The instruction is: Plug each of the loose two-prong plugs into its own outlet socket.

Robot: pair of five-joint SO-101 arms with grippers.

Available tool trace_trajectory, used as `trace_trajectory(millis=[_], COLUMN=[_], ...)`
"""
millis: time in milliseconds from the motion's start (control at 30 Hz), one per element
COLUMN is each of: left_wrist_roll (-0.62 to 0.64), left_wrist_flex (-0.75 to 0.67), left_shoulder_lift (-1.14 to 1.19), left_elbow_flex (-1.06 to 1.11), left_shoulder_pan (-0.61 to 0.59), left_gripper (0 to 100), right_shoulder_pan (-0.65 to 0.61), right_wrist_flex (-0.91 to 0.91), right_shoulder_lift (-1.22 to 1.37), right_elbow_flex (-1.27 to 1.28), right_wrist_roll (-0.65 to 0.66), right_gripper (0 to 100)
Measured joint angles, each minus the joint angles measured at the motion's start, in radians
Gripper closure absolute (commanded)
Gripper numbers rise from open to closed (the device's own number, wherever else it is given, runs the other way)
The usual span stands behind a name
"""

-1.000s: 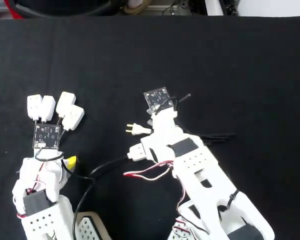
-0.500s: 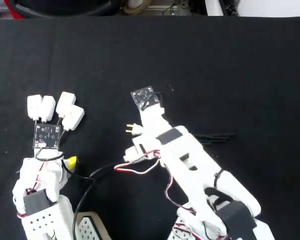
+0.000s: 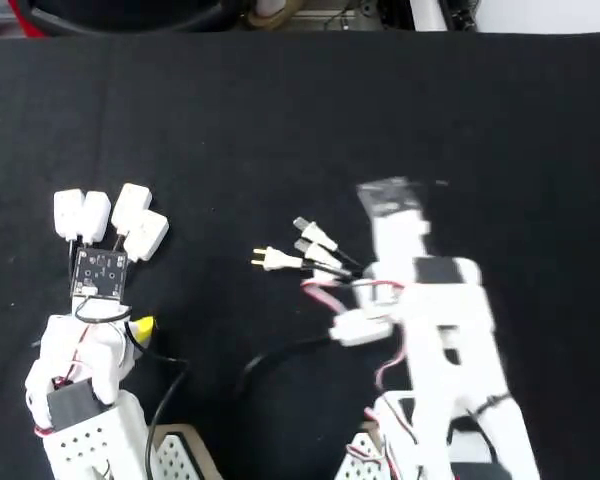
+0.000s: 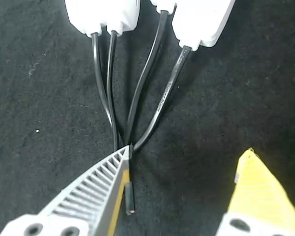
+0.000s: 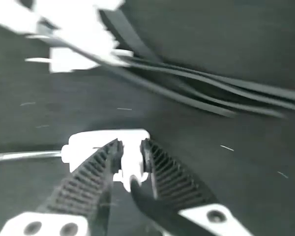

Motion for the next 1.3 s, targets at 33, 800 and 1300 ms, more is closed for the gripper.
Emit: trace_trajectory(millis=[33, 800, 1300], left_wrist_roll=[0.000, -0.002, -0.002], left_wrist_flex=[0.000, 0.000, 0.000], left_shoulder_lift=[0.000, 0.000, 0.000], left_elbow_flex=[0.000, 0.000, 0.000], left_shoulder_pan=[0.000, 0.003, 0.003], left_gripper=[67, 67, 67], right_shoulder_pan=[0.071, 0.848, 0.850], right_wrist_flex=[-0.003, -0.968, -0.338], right_shoulder_lift=[-0.021, -0.074, -0.146], right_elbow_flex=[0.009, 0.244, 0.083], right_wrist_roll=[0.052, 0.488, 0.264], right_gripper=[98.6, 98.6, 98.7])
